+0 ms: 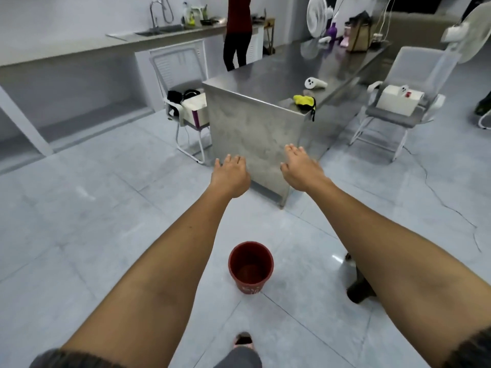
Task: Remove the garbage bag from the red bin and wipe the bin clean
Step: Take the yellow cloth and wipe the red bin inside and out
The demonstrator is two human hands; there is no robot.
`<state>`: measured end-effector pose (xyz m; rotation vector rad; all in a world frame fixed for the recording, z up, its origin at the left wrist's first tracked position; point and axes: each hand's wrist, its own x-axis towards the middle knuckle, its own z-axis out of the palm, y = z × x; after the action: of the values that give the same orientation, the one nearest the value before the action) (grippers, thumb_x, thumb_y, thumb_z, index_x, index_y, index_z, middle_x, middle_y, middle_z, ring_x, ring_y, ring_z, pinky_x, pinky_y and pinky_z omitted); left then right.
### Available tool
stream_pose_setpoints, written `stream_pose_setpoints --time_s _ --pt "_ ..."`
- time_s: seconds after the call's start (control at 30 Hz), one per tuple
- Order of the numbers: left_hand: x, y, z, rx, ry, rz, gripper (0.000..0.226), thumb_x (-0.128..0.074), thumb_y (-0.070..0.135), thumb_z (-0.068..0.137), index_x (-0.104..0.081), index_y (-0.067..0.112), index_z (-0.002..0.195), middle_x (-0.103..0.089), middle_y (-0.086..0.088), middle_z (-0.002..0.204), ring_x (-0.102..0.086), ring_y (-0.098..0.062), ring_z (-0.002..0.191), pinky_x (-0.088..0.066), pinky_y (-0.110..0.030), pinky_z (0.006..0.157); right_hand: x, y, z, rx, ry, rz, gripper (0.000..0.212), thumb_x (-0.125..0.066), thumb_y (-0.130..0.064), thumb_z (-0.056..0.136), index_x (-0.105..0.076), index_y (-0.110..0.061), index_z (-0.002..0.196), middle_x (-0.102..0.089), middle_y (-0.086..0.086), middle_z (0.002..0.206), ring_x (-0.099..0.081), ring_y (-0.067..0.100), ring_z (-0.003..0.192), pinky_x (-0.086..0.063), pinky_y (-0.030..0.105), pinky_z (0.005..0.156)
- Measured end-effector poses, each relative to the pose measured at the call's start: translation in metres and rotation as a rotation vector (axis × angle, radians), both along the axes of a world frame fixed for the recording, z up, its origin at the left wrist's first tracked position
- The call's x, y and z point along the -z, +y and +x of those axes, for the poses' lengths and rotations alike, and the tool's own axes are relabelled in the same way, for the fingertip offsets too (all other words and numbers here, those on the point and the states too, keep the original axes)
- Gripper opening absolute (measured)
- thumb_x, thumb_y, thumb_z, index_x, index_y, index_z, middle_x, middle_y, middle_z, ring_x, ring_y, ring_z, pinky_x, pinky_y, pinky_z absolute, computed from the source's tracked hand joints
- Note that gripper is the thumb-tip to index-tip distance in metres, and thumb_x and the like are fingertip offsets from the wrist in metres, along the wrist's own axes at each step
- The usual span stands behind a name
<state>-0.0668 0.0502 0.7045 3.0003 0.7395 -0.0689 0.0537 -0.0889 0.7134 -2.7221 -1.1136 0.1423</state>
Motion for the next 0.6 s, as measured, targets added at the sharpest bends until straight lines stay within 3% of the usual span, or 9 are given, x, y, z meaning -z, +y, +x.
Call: stream_pose_setpoints --time_s 0.4,0.6 --pt "0.001 0.079 0.200 0.012 0.018 -0.043 0.051 -0.031 0.027 0.098 -0.030 0.001 0.142 -0.032 -0.013 0.151 -0.024 -0.030 0.140 -0.018 -0.050 0.113 0.006 0.079 0.219 0.002 0.009 0.006 0.057 -0.032 -0.027 0.101 -0.016 -0.008 0.152 -0.014 0.006 0.161 -0.012 0.025 0.148 -0.022 0.043 0.117" --pt "0.017 0.099 0.315 -0.113 -0.052 -0.121 0.051 -0.029 0.026 0.099 -0.029 0.002 0.144 -0.030 -0.012 0.152 -0.021 -0.029 0.142 -0.015 -0.050 0.115 0.016 0.114 0.358 -0.105 -0.017 0.034 0.043 -0.039 -0.022 0.099 -0.036 -0.001 0.137 -0.035 0.018 0.148 -0.033 0.036 0.135 -0.035 0.050 0.105"
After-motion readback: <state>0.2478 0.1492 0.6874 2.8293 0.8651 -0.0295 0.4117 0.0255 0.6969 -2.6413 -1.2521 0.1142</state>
